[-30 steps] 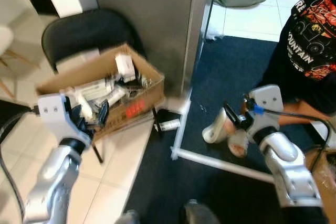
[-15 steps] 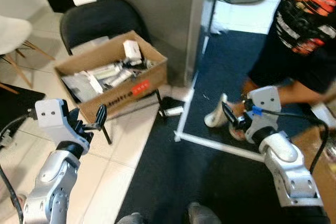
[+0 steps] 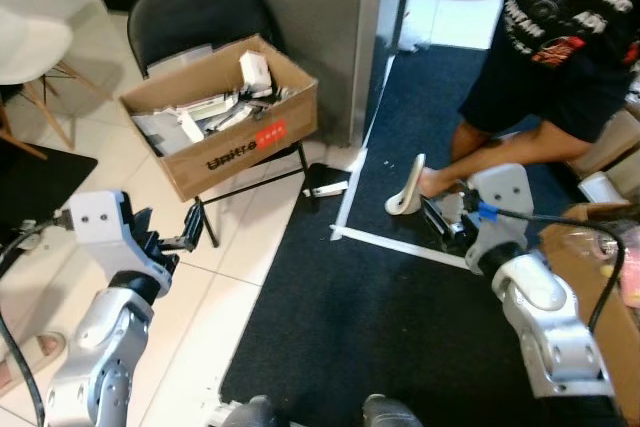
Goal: Picking trash to rubbish bin
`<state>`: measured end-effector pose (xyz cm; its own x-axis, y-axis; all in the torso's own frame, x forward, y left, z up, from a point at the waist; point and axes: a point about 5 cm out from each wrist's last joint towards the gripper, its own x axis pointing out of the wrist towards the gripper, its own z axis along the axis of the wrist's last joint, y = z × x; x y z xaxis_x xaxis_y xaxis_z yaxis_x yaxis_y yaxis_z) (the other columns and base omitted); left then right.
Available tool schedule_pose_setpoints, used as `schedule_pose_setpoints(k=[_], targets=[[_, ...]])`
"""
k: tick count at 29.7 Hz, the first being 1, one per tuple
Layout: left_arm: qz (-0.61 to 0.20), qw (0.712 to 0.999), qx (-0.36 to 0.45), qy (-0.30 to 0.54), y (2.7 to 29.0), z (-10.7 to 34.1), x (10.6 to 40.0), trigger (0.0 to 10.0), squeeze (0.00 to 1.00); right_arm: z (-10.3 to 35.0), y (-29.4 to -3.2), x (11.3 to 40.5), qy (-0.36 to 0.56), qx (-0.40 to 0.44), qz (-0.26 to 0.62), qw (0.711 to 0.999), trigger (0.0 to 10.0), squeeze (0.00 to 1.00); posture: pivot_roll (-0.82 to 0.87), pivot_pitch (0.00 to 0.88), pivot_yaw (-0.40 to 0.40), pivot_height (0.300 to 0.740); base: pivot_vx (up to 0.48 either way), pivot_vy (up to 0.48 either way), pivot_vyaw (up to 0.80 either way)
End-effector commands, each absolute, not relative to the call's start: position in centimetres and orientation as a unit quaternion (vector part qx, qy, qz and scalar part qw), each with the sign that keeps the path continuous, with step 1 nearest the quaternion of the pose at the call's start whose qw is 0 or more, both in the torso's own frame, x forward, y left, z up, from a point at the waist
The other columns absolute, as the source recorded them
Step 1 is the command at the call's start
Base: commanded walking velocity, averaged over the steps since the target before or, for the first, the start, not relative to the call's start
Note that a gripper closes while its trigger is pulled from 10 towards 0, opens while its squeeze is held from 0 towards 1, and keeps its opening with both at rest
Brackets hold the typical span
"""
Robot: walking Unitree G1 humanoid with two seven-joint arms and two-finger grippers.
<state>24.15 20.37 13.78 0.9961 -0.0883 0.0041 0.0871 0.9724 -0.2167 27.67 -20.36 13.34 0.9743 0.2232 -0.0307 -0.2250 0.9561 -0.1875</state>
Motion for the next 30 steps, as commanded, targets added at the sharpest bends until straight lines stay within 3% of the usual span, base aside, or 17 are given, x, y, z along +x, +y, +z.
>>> schedule_pose_setpoints(k=[1, 30], targets=[[-0.030, 0.994, -0.104, 0.021, 20.98, 13.01, 23.63, 10.0, 0.00, 13.22, -19.92, 27.57, 0.006, -0.091, 0.122, 0.988, 10.0, 0.00, -0.12, 0.080, 0.039, 0.740, -0.364, 0.000, 0.00], [-0.031, 0.994, -0.103, 0.021, 20.97, 12.97, 23.69, 10.0, 0.00, 13.21, -19.82, 27.62, 0.004, -0.092, 0.125, 0.988, 10.0, 0.00, -0.13, 0.075, 0.037, 0.740, -0.371, 0.000, 0.00]])
